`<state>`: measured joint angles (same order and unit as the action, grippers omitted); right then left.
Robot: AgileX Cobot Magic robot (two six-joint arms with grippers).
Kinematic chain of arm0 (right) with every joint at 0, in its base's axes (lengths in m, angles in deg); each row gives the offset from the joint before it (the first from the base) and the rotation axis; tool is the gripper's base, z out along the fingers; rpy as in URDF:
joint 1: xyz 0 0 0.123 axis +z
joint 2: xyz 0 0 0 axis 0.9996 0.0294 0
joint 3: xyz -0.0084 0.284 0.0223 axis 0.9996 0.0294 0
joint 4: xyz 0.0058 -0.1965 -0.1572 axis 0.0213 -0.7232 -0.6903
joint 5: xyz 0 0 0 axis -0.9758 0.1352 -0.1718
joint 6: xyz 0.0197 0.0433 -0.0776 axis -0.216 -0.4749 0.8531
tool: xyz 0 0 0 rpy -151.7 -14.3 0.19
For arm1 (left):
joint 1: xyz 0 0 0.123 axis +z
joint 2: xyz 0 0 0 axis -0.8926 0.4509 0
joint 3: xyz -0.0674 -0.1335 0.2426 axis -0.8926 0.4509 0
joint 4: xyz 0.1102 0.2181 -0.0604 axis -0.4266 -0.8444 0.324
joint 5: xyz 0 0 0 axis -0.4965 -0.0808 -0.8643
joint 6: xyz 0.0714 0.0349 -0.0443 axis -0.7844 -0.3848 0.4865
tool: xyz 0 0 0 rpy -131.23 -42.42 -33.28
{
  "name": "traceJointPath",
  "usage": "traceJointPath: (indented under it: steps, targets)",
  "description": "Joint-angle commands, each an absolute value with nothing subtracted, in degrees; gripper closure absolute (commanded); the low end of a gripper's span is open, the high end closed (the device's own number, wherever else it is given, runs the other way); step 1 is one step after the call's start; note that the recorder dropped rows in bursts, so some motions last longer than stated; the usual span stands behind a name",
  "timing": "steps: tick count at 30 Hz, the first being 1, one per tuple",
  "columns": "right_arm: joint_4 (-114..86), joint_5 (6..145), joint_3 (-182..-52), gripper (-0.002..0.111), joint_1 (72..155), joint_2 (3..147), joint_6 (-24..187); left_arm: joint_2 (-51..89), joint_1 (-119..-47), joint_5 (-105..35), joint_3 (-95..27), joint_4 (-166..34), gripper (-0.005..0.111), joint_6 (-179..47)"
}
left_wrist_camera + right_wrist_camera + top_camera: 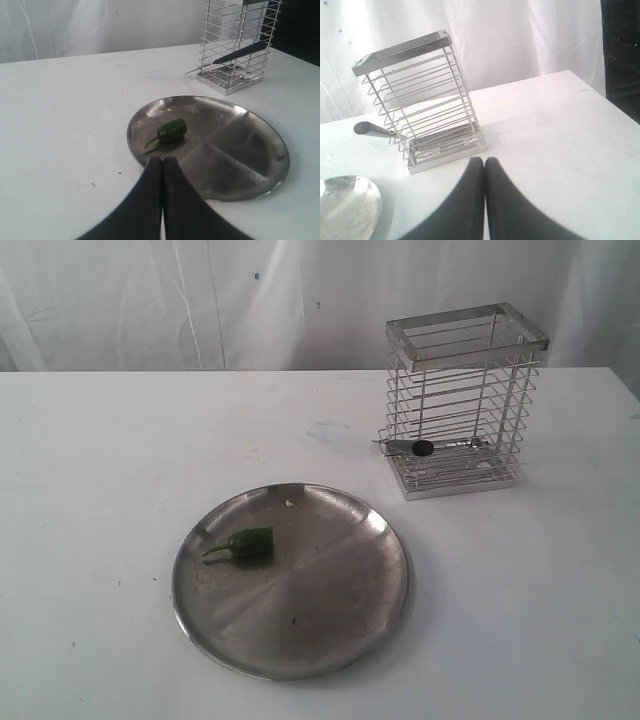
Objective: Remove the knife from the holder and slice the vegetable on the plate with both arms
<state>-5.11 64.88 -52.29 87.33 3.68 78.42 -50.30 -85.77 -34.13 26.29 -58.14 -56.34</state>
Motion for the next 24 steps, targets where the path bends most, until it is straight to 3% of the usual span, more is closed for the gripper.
traceJointPath:
  steps: [1, 10, 13, 18, 24]
  targets:
    - [-5.59, 69.23, -51.95, 0.108, 87.61, 3.30, 77.65, -50.56, -85.64, -33.79, 26.66, -57.93, 0.107, -56.37]
    - [-5.59, 90.12, -51.95, 0.108, 87.61, 3.30, 73.56, -50.56, -85.64, -33.79, 26.66, -57.93, 0.107, -56.37]
    - [-5.84, 91.42, -51.95, 0.108, 87.71, 3.30, 61.05, -50.56, -85.64, -33.79, 26.66, -57.93, 0.107, -56.37]
    - [-20.84, 72.39, -60.49, 0.108, 90.46, 3.30, 49.71, -50.56, -85.64, -33.79, 26.66, -57.93, 0.107, -56.37]
    - [-9.78, 51.84, -78.95, 0.108, 100.01, 11.83, 88.40, -50.56, -85.64, -33.79, 26.66, -57.93, 0.107, -56.37]
